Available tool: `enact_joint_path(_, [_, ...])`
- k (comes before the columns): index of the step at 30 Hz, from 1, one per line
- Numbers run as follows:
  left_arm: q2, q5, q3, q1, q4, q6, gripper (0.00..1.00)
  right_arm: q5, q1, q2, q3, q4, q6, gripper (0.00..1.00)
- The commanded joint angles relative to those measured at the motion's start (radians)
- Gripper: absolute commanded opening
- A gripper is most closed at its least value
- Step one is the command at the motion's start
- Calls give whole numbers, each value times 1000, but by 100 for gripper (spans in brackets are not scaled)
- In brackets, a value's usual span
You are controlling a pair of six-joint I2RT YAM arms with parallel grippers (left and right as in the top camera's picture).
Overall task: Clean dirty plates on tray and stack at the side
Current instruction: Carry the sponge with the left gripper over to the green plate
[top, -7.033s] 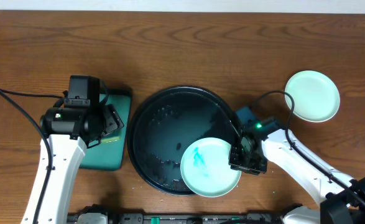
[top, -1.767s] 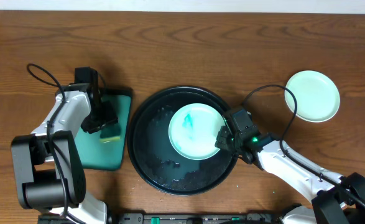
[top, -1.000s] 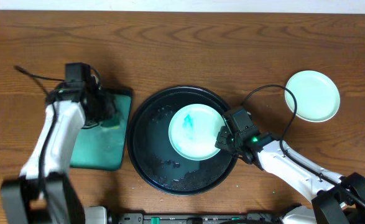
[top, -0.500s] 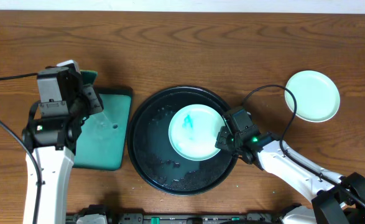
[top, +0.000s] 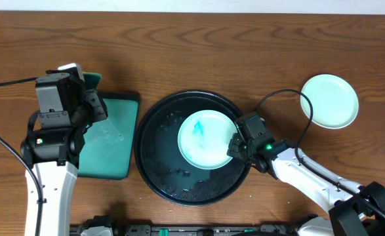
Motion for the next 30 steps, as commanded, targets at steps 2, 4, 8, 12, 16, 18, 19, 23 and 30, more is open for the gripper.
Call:
enact_joint_path(2, [-9, -16, 2, -2, 8, 14, 7, 11, -3, 8, 0, -1, -23, 1])
enact_joint_path(4, [-9, -16, 2, -2, 8, 15, 7, 11, -3, 8, 0, -1, -23, 1])
enact_joint_path(8, [-9, -16, 2, -2, 8, 14, 7, 11, -3, 8, 0, -1, -23, 1])
enact_joint_path(12, [-9, -16, 2, -2, 5, 14, 7, 10, -3, 8, 0, -2, -23, 1])
enact_joint_path(16, [-6, -17, 2, -2, 4, 14, 7, 11, -3, 8, 0, -2, -23, 1])
enact_joint_path(18, [2, -28, 2, -2, 4, 14, 7, 10, -3, 8, 0, -1, -27, 1])
enact_joint_path(19, [9, -36, 2, -2, 1, 14, 7, 10, -3, 8, 0, -1, -29, 1])
enact_joint_path(23, [66, -43, 1, -2, -3, 8, 7, 10, -3, 8, 0, -1, -29, 1])
enact_joint_path(30, [241, -17, 1, -2, -36, -115, 7, -74, -1, 8, 0, -5, -29, 1])
